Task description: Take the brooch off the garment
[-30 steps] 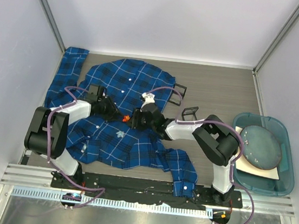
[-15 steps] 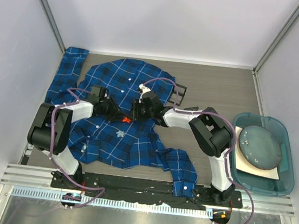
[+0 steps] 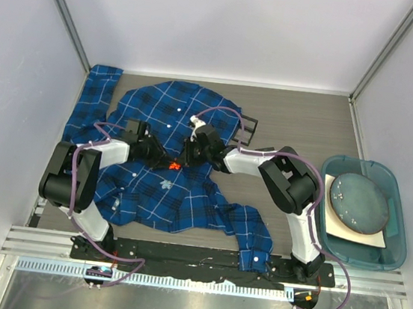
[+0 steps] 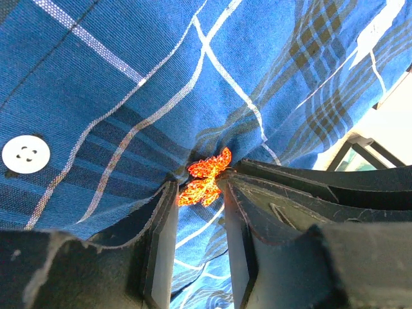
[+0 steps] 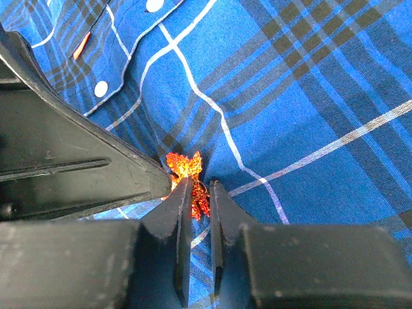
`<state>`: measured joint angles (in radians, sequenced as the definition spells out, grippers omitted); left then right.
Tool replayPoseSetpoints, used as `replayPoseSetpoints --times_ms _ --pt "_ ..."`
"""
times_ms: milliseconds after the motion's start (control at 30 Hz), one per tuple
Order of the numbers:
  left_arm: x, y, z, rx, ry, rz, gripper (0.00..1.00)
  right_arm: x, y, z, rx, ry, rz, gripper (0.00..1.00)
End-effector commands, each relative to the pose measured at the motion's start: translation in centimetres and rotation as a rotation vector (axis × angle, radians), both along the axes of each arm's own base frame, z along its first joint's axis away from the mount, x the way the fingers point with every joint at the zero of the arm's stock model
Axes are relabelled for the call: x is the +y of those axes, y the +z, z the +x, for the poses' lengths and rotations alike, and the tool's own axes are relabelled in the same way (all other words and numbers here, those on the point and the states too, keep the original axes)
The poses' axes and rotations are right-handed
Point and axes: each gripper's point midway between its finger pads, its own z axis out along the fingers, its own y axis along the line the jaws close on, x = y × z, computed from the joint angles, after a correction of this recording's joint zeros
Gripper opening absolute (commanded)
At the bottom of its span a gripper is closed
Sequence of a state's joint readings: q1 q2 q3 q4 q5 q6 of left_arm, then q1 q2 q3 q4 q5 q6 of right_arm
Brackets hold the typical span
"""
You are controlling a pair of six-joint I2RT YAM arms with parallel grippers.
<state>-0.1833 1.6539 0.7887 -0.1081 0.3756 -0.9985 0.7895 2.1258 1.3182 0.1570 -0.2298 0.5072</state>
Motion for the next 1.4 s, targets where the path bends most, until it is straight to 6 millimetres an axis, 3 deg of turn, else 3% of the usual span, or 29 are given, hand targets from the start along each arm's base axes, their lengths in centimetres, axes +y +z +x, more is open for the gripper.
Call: replayPoseSetpoints --times_ms 0,167,400,733,867,1000,1133,1367 --pt "-2.1 3.3 1.2 -0.083 -0.026 -0.083 0.38 0.1 -1.5 -1.4 0.042 0.022 -0.012 0.17" --pt "-3.4 5.8 1.3 -0.122 -0.039 -0.142 0.38 -0.1 -1.8 -1.5 0.049 0.018 -0.017 0.18" --pt "-3.8 7.5 1.4 -0.154 -0.028 -0.176 0.39 0.0 -0.4 -1.5 0.031 0.016 -0.002 0.32" --pt "-3.8 7.6 1.8 -0.159 -0.024 -0.171 0.4 -0.9 3.1 -1.1 -0.055 0.0 -0.007 0.5" --pt "-3.0 7.7 1.5 -0.165 -0.006 -0.125 0.41 -1.0 4.0 -1.8 -0.143 0.075 -0.04 0.6" --pt "-0.3 7.2 0.8 -0.156 0.079 -0.056 0.41 -0.8 4.1 -2.7 -0.321 0.183 -0.192 0.62" --pt "2.5 5.9 -0.2 -0.125 0.162 -0.03 0.4 -0.2 4.1 -3.0 -0.504 0.25 -0.346 0.61" --pt "3.3 3.2 -2.2 -0.054 0.158 -0.014 0.34 1.0 4.1 -3.1 -0.671 0.327 -0.466 0.52"
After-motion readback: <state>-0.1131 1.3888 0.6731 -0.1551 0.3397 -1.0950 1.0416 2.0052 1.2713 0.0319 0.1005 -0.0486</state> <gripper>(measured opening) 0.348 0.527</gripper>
